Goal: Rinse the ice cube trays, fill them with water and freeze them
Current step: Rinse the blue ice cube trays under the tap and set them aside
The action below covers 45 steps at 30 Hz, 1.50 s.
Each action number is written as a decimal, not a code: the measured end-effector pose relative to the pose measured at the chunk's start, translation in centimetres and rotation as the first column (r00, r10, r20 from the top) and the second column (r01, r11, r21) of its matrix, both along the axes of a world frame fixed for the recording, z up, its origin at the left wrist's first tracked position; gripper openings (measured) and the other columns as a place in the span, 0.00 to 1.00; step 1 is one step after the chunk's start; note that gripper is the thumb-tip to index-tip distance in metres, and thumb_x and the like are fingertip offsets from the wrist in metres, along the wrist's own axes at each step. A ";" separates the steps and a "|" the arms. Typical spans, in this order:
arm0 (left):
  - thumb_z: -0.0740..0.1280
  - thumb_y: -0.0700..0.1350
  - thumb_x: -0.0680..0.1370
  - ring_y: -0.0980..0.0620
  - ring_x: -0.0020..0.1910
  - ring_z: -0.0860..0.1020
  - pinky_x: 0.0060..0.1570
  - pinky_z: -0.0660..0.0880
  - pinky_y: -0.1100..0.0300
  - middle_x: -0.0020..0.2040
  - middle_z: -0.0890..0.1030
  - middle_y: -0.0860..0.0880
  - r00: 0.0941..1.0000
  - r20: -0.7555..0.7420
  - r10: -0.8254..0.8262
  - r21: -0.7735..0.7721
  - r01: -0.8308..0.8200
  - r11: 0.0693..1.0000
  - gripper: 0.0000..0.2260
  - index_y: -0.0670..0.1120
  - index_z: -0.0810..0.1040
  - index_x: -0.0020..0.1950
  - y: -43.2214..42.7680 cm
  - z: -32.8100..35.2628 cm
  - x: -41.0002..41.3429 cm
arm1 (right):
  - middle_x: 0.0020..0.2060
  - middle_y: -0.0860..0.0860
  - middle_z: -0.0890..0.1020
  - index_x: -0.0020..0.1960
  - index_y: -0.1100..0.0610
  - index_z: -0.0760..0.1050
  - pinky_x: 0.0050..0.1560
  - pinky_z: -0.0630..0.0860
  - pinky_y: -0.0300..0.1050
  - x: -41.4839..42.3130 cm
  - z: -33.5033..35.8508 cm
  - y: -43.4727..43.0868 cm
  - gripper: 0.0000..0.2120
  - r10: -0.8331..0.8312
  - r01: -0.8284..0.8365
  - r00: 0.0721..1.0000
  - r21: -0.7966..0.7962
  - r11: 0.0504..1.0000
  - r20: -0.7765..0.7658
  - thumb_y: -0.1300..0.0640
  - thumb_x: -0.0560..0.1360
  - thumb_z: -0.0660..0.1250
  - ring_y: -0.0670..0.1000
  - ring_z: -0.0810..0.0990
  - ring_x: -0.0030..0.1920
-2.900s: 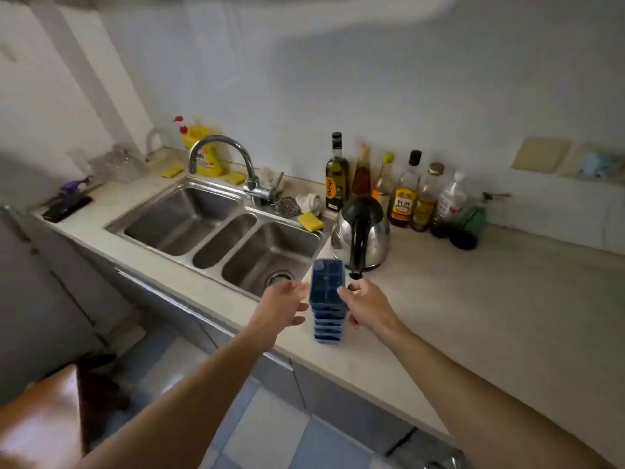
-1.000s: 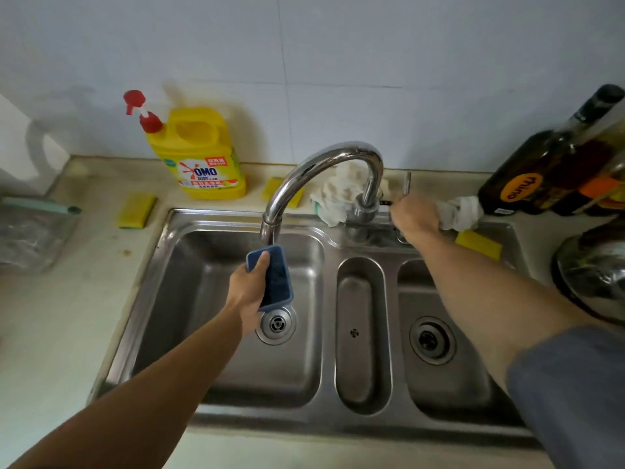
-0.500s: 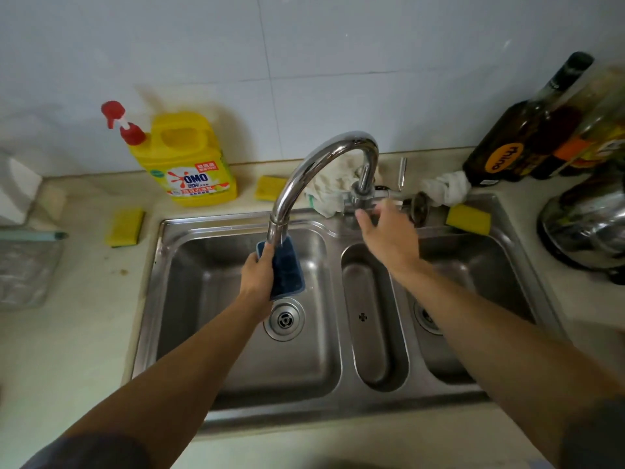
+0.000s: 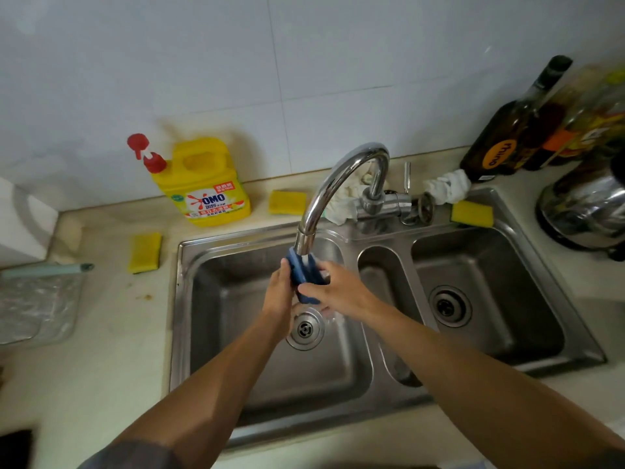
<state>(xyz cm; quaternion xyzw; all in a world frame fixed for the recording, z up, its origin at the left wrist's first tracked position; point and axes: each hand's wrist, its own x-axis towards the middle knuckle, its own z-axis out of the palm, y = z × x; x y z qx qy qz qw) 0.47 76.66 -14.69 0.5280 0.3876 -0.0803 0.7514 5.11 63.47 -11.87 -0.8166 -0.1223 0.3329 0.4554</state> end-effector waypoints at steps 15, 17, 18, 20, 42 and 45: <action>0.54 0.47 0.85 0.35 0.48 0.81 0.51 0.79 0.40 0.51 0.82 0.31 0.968 -0.077 -0.239 0.122 0.247 0.961 0.19 0.35 0.79 0.58 -0.8 0.2 4.0 | 0.43 0.52 0.84 0.65 0.55 0.76 0.37 0.84 0.46 0.8 0.8 -0.7 0.18 -0.162 0.157 0.986 -0.105 0.982 -0.037 0.45 0.80 0.67 0.52 0.84 0.33; 0.56 0.49 0.85 0.39 0.44 0.80 0.47 0.78 0.46 0.46 0.81 0.34 0.964 -0.068 -0.257 0.104 0.264 0.959 0.20 0.35 0.80 0.55 -0.4 -0.1 4.0 | 0.41 0.52 0.84 0.64 0.55 0.76 0.32 0.81 0.41 0.7 0.5 -0.4 0.18 -0.178 0.174 0.984 -0.100 0.980 -0.031 0.45 0.80 0.68 0.50 0.83 0.31; 0.56 0.51 0.85 0.40 0.43 0.80 0.46 0.77 0.48 0.44 0.82 0.36 0.963 -0.070 -0.260 0.113 0.267 0.957 0.21 0.37 0.81 0.52 -0.1 -0.2 3.8 | 0.39 0.52 0.84 0.64 0.55 0.76 0.30 0.79 0.40 0.6 0.4 -0.2 0.18 -0.180 0.177 0.983 -0.088 0.980 -0.028 0.46 0.79 0.68 0.48 0.82 0.29; 0.54 0.55 0.86 0.44 0.41 0.82 0.44 0.79 0.50 0.42 0.84 0.39 0.961 -0.079 -0.263 0.165 0.273 0.948 0.23 0.42 0.82 0.47 0.6 -0.1 3.5 | 0.36 0.52 0.84 0.64 0.55 0.75 0.28 0.76 0.38 0.5 0.2 0.4 0.19 -0.156 0.155 0.988 -0.071 0.985 -0.013 0.45 0.79 0.68 0.47 0.81 0.27; 0.60 0.62 0.82 0.44 0.52 0.82 0.44 0.78 0.51 0.55 0.83 0.44 0.980 -0.113 -0.164 -0.052 0.159 0.986 0.23 0.46 0.76 0.68 3.4 -0.4 2.9 | 0.46 0.47 0.81 0.72 0.54 0.69 0.40 0.82 0.45 -0.5 -1.1 -10.6 0.33 -0.190 0.179 0.982 -0.283 0.942 -0.011 0.37 0.74 0.67 0.47 0.84 0.41; 0.62 0.66 0.79 0.45 0.52 0.82 0.46 0.78 0.51 0.53 0.84 0.44 0.982 -0.062 -0.181 -0.065 0.176 0.982 0.24 0.48 0.79 0.61 2.1 -0.9 3.0 | 0.60 0.53 0.77 0.74 0.60 0.65 0.55 0.78 0.50 -1.4 -1.2 -13.7 0.37 -0.096 0.118 0.993 -0.436 0.892 0.071 0.46 0.72 0.75 0.54 0.79 0.58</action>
